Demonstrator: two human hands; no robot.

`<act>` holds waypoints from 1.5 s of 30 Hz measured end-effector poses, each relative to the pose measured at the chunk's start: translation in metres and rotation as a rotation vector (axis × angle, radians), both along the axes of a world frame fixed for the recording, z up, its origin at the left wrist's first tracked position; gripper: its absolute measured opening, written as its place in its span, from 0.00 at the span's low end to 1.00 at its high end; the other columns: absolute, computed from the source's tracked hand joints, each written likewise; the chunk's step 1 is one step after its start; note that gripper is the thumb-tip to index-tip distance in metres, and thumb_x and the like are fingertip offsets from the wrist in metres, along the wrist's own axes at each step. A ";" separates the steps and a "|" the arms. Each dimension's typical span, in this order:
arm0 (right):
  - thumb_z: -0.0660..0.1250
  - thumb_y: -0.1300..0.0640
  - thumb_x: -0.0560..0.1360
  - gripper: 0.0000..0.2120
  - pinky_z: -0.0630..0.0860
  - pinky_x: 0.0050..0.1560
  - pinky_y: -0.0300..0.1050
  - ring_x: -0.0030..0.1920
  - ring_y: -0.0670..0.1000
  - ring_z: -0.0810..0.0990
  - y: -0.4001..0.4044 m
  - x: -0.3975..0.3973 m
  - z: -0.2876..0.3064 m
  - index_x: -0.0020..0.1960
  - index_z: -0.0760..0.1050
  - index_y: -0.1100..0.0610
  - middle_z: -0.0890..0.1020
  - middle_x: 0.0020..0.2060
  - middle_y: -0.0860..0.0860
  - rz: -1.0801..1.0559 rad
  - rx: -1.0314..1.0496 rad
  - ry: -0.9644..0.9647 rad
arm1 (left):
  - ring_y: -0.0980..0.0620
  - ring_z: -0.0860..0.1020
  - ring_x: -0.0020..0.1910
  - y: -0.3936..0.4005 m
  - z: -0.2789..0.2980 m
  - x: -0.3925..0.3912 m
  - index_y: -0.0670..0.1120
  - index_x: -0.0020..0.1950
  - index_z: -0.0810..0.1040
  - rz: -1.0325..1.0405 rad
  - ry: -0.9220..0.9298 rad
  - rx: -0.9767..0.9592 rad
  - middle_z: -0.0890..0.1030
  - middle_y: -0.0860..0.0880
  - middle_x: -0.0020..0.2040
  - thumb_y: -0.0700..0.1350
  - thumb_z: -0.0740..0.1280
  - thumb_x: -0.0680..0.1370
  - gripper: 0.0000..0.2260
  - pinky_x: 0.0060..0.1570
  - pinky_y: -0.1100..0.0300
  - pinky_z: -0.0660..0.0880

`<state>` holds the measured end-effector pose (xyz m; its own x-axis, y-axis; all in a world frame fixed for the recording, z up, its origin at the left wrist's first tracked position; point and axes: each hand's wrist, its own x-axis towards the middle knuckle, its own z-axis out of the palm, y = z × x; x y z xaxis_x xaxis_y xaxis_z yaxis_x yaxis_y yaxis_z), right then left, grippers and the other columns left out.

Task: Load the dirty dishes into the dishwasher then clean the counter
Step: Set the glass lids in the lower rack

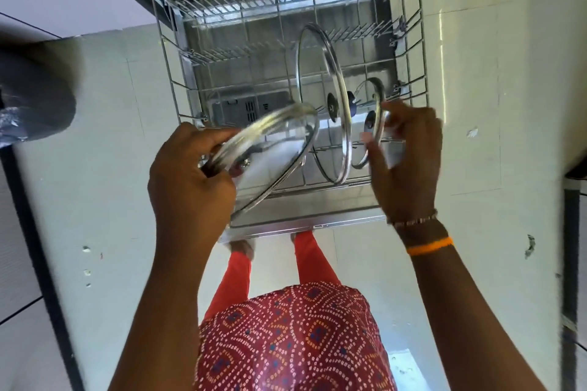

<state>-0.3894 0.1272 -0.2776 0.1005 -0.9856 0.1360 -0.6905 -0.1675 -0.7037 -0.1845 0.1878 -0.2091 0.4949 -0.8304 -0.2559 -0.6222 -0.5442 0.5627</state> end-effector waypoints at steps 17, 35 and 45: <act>0.56 0.56 0.70 0.12 0.60 0.28 0.36 0.22 0.56 0.74 0.069 0.095 0.031 0.42 0.76 0.61 0.76 0.24 0.55 0.259 0.219 0.288 | 0.57 0.69 0.58 0.034 -0.007 0.050 0.50 0.55 0.79 -0.061 0.158 -0.007 0.76 0.54 0.57 0.39 0.68 0.75 0.11 0.53 0.79 0.60; 0.56 0.55 0.70 0.19 0.72 0.40 0.50 0.42 0.65 0.79 0.038 0.122 0.005 0.56 0.74 0.63 0.81 0.41 0.63 -0.039 0.238 0.524 | 0.70 0.72 0.41 0.062 -0.040 0.072 0.51 0.53 0.77 0.012 0.475 0.193 0.74 0.61 0.46 0.38 0.63 0.78 0.10 0.41 0.85 0.64; 0.60 0.57 0.77 0.20 0.73 0.44 0.49 0.49 0.62 0.80 0.037 0.148 -0.027 0.68 0.66 0.56 0.81 0.50 0.59 0.007 0.370 0.598 | 0.66 0.73 0.42 0.063 -0.050 0.076 0.49 0.58 0.77 0.007 0.486 0.222 0.74 0.59 0.50 0.41 0.64 0.78 0.09 0.42 0.81 0.64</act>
